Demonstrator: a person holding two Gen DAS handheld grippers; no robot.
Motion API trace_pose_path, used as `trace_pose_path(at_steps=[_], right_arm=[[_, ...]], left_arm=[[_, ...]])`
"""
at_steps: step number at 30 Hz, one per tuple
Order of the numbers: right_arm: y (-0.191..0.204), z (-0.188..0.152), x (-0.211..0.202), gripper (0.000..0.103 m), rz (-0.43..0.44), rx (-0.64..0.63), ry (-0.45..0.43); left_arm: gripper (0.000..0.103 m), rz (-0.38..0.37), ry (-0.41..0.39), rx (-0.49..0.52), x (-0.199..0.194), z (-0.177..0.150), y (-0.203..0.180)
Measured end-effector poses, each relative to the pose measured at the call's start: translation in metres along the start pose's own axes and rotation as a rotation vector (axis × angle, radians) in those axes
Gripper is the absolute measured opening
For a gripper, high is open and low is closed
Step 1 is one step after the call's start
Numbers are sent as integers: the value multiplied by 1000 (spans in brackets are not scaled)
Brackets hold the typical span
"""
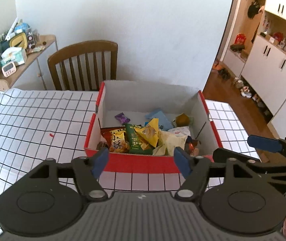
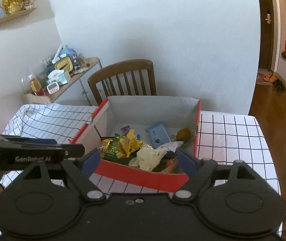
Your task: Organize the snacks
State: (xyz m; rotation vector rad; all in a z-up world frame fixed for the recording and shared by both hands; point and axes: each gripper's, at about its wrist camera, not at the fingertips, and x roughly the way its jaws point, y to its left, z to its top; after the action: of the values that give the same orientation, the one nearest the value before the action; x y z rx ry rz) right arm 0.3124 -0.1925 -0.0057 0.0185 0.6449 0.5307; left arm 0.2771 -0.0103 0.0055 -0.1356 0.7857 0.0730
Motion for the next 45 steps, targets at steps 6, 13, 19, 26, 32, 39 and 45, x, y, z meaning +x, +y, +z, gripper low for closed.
trace_pose_path(at_steps=[6, 13, 19, 26, 32, 39, 45], right_arm=[[17, -7, -26, 101, 1, 6, -47], [29, -16, -53, 103, 13, 27, -83], [37, -26, -74, 103, 27, 9, -108], [48, -32, -94, 103, 25, -18, -171], [53, -38, -101, 103, 28, -34, -202], [52, -40, -104, 103, 27, -26, -202], [50, -41, -105, 103, 29, -22, -190]], left_arm=[[81, -28, -37, 22, -30, -13, 7], [83, -50, -80, 62, -59, -28, 9], [88, -53, -107, 48, -80, -38, 13], [96, -63, -141, 40, -100, -48, 14], [96, -60, -160, 46, -110, -56, 14], [96, -58, -160, 43, -113, -59, 14], [96, -54, -153, 46, -113, -61, 11]])
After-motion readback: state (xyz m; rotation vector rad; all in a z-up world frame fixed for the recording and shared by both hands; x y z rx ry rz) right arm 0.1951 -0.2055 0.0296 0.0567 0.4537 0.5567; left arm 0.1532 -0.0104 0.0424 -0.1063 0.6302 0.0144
